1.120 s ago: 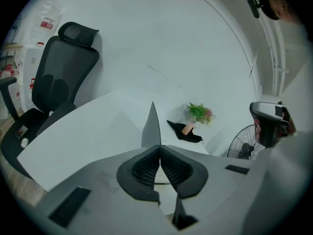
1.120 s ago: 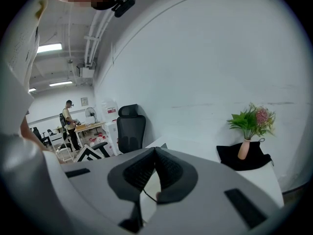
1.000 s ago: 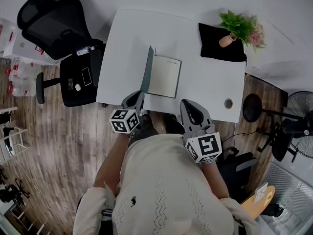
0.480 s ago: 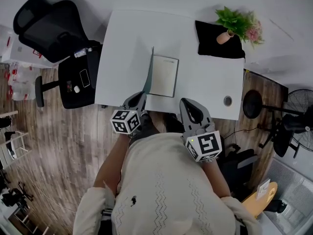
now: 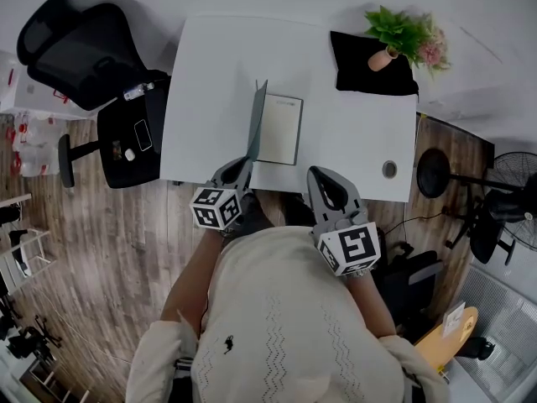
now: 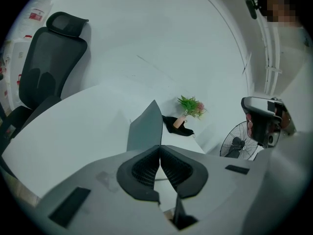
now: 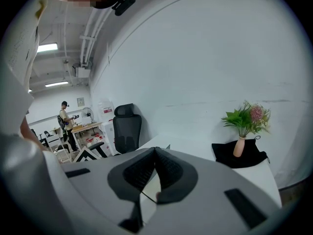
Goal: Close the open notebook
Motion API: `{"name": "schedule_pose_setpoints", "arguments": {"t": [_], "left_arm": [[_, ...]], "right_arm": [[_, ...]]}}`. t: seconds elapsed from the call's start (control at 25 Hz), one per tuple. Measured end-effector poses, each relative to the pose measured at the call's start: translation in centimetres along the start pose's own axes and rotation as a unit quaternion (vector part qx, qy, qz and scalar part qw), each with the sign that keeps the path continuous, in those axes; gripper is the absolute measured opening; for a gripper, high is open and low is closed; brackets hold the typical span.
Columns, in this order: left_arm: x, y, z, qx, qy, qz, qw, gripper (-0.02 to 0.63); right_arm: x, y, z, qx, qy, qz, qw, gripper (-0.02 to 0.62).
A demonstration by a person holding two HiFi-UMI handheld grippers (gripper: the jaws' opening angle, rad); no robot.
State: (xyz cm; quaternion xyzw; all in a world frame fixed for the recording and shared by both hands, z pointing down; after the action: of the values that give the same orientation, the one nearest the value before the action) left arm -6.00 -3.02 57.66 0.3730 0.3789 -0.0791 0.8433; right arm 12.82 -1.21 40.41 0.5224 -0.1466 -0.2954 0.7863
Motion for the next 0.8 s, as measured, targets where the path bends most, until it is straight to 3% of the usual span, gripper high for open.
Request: {"name": "schedule_pose_setpoints", "arguments": {"t": [0.8], "left_arm": [[1.4, 1.0, 1.5, -0.039, 0.015, 0.044, 0.9981, 0.017]], "right_arm": [[0.6, 0.5, -0.4, -0.007, 0.015, 0.01, 1.0, 0.002]]}}
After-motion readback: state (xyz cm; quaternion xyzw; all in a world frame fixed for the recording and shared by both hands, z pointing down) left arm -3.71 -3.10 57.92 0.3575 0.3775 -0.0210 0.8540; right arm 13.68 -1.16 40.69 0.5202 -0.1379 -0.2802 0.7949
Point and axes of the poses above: the fingertips, and each gripper's own axes: z forward along the fingers, x to its right, y out of its underside, the point moved 6 cm from there along -z, backward along the fingers, and after that the axes turned 12 degrees about -z, right-handed, at the moved point
